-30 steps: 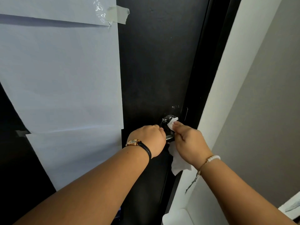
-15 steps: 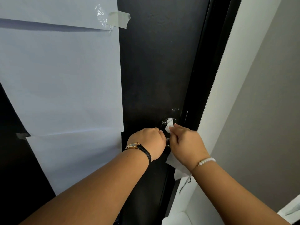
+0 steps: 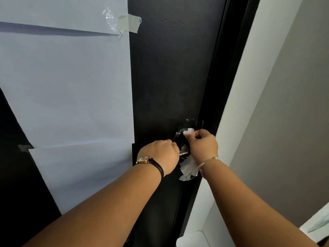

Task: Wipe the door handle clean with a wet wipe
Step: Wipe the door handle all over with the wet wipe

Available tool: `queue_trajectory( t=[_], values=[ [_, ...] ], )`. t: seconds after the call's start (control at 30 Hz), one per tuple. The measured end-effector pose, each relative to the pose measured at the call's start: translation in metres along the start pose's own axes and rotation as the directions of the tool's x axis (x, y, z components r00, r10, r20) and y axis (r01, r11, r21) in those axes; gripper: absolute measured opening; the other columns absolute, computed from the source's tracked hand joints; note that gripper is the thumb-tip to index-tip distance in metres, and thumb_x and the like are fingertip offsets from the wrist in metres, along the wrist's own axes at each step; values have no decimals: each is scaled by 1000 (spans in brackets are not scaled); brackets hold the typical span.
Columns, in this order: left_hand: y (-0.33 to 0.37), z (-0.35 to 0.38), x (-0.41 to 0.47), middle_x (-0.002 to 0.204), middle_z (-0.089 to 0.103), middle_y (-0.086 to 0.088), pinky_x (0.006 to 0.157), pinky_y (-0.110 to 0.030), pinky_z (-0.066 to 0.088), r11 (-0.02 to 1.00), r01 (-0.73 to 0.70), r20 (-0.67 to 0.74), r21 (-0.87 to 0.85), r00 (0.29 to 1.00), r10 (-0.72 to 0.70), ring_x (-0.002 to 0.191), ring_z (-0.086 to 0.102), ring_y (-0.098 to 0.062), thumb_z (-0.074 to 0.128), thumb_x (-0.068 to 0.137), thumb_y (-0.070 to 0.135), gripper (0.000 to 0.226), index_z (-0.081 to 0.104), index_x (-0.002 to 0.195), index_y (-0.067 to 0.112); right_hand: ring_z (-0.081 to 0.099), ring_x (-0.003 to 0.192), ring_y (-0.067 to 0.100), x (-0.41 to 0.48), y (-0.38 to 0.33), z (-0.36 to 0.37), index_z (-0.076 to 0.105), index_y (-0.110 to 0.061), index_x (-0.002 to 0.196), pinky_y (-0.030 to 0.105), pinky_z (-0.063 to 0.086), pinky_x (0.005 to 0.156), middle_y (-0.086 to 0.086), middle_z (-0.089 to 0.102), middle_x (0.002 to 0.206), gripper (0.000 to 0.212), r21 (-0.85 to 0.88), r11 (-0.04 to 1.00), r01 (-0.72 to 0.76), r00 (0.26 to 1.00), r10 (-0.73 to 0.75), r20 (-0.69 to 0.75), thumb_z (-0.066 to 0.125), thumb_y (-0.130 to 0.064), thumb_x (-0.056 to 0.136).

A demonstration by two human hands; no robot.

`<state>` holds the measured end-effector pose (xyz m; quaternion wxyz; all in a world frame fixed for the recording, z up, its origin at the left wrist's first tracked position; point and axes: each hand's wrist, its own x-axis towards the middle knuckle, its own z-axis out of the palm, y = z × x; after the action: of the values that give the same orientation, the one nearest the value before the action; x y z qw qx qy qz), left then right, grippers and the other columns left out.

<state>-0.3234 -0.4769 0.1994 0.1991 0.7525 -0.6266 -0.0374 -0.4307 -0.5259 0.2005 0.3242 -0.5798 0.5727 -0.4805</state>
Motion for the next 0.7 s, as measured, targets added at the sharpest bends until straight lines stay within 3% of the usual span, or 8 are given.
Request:
queue_trajectory(
  t=[0.13, 0.27, 0.43, 0.5, 0.57, 0.6, 0.67, 0.7],
  values=[
    [-1, 1, -1, 85, 59, -3, 58, -30, 39, 1000, -12, -19, -1, 1000, 12, 75, 56, -19, 21, 98, 33, 41, 59, 101, 16, 57, 67, 21, 3, -4, -5, 60, -15, 80, 27, 42, 59, 0, 55, 63, 20, -229, 969, 96, 995, -88, 44, 54, -32, 89],
    [-2, 4, -1, 79, 57, -1, 56, -28, 38, 1000, -24, -42, -4, 999, 24, 71, 56, -19, 23, 98, 34, 40, 58, 98, 17, 47, 68, 20, 6, -14, -11, 64, -12, 86, 27, 36, 60, 5, 54, 82, 18, -617, 689, 379, 917, -370, 150, 52, -26, 90],
    [-2, 4, 0, 73, 52, 1, 57, -29, 38, 999, -38, -48, -11, 998, 37, 70, 55, -18, 24, 98, 34, 38, 58, 93, 18, 60, 92, 23, 9, -8, -4, 68, -12, 94, 27, 42, 71, 6, 61, 102, 16, -618, 483, 621, 779, -472, 414, 55, -19, 87],
    [-2, 3, 0, 77, 54, 0, 57, -29, 38, 999, -49, -53, 0, 997, 49, 70, 54, -18, 23, 98, 33, 39, 58, 94, 17, 61, 91, 22, 9, -4, -10, 70, -11, 93, 27, 45, 72, 5, 61, 105, 21, -604, 461, 650, 753, -496, 432, 51, -19, 90],
    [-1, 2, 1, 79, 55, -1, 58, -29, 38, 999, -47, -50, 0, 998, 47, 71, 54, -19, 22, 98, 33, 40, 58, 94, 16, 61, 88, 19, 5, -2, -16, 72, -9, 92, 27, 48, 77, 4, 62, 104, 23, -522, 558, 645, 762, -523, 382, 52, -19, 90],
    [-2, 3, 1, 80, 56, -1, 58, -29, 38, 999, -45, -46, 0, 998, 45, 71, 54, -18, 22, 98, 33, 40, 58, 94, 16, 61, 85, 15, 2, 0, -18, 73, -9, 91, 25, 48, 79, 2, 63, 100, 19, -449, 669, 592, 806, -499, 319, 56, -18, 89],
    [-2, 3, 1, 79, 57, 0, 56, -29, 37, 999, -40, -46, 5, 998, 40, 70, 54, -17, 22, 97, 34, 40, 58, 94, 18, 63, 77, 10, -4, 1, -17, 73, -14, 84, 24, 51, 79, -2, 69, 88, 8, -182, 929, 322, 939, -290, 184, 67, -17, 81],
    [-2, 3, 1, 79, 57, 0, 55, -29, 37, 999, -40, -47, 8, 998, 41, 70, 54, -17, 22, 98, 34, 40, 58, 94, 18, 66, 74, 13, -4, 1, -15, 73, -16, 77, 28, 54, 78, 0, 72, 82, 2, 3, 990, 144, 979, -143, 145, 72, -18, 77]
  ],
)
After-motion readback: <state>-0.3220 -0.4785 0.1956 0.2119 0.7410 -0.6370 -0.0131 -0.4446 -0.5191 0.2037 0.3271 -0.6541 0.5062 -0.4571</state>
